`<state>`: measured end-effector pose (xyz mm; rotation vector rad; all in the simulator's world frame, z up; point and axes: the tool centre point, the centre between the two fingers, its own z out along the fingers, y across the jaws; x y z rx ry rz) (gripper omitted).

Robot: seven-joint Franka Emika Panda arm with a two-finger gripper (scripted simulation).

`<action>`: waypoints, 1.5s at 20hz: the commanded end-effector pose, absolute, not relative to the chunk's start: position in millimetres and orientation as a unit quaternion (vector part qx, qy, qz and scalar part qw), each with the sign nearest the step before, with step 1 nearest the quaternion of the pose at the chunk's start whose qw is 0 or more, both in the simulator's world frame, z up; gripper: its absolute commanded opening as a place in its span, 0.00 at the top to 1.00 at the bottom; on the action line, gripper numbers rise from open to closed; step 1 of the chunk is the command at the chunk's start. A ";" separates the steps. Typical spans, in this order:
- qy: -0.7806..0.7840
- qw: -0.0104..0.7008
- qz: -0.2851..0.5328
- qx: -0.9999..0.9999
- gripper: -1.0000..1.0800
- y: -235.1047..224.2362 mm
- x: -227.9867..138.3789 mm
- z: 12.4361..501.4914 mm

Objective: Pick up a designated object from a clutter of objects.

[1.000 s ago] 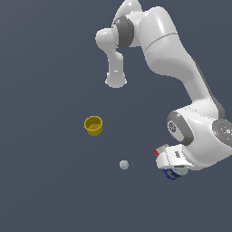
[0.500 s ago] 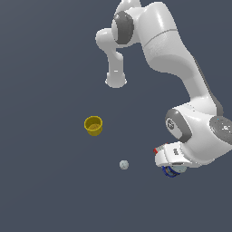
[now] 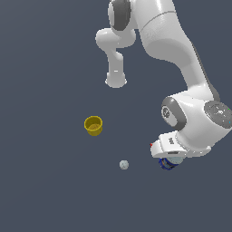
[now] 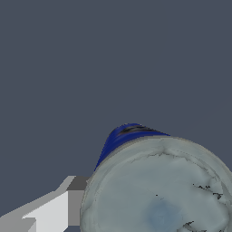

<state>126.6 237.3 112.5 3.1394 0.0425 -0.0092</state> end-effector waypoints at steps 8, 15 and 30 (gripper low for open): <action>0.013 0.000 0.000 1.000 1.00 207.5 87.4 162.4; 0.013 0.001 0.000 1.000 1.00 180.9 51.9 203.8; 0.013 0.000 0.000 1.000 1.00 121.8 -27.0 299.1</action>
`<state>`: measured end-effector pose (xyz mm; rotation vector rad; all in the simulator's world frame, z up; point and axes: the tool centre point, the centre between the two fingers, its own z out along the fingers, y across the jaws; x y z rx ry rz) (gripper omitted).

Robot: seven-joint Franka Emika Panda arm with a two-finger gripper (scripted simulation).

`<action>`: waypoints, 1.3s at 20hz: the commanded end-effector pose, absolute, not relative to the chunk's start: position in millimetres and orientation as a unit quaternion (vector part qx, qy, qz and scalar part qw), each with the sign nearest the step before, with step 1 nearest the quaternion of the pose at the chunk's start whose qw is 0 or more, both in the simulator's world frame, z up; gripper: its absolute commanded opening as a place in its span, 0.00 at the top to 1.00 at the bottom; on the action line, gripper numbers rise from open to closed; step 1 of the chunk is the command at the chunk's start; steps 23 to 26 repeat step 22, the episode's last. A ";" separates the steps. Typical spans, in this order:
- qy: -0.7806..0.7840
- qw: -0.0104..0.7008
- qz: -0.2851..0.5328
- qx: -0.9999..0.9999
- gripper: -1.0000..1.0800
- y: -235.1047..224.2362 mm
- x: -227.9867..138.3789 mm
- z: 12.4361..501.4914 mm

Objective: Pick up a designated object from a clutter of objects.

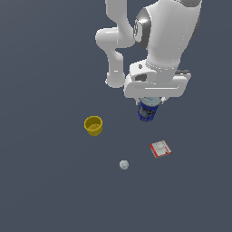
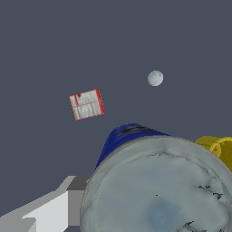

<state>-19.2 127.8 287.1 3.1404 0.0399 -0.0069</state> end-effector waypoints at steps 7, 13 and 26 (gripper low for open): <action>0.013 -0.001 0.000 1.000 1.00 94.8 -62.0 343.9; 0.013 -0.001 0.000 1.000 1.00 78.0 -82.6 371.9; 0.013 -0.001 0.000 1.000 1.00 67.5 -94.4 389.6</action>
